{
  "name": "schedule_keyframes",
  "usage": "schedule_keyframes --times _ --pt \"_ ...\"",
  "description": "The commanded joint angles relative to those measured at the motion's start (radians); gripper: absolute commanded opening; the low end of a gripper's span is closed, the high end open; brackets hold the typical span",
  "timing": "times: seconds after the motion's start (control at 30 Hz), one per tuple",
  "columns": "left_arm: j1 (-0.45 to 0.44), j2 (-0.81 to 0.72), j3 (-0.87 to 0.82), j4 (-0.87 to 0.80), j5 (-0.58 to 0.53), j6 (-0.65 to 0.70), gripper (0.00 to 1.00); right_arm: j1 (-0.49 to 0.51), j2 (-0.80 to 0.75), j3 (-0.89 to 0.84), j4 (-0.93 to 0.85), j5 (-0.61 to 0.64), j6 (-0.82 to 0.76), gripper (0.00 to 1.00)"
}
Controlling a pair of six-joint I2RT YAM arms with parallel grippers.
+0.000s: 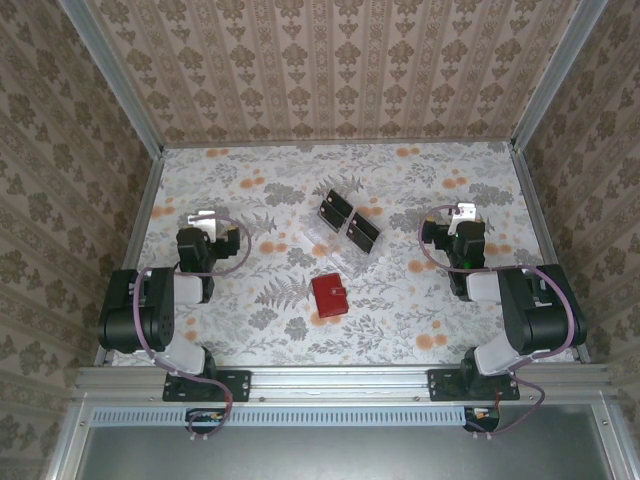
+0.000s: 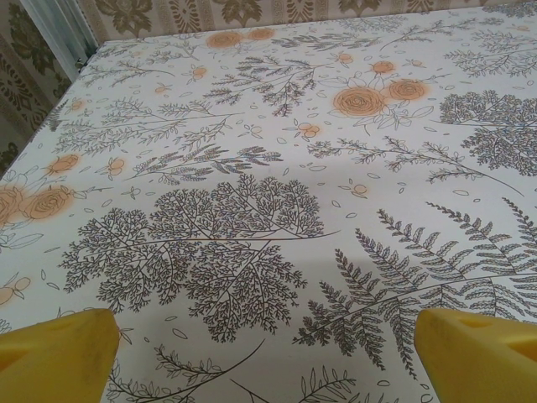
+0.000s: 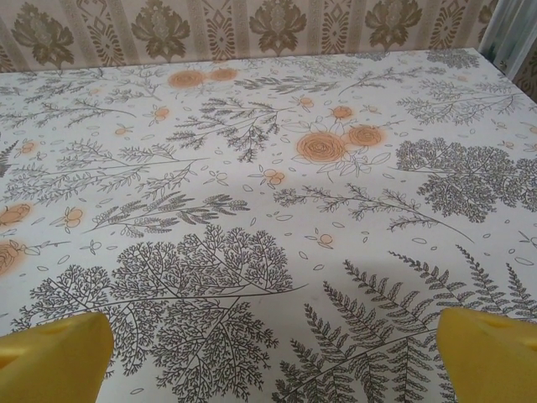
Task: Put the credit cards into the card holder
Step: Reset both arms
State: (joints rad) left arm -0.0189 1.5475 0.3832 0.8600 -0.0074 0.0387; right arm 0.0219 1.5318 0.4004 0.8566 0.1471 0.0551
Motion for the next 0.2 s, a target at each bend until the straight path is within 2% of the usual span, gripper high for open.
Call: schedule_keyframes --times 0.0,0.17 --pt "0.002 0.0 0.022 0.01 -0.013 0.018 1.0 0.0 0.006 0.014 -0.009 -0.017 -0.003 1.0" --pt "0.002 -0.004 0.019 0.013 -0.015 0.018 1.0 0.001 -0.003 -0.001 0.012 -0.017 -0.007 1.0"
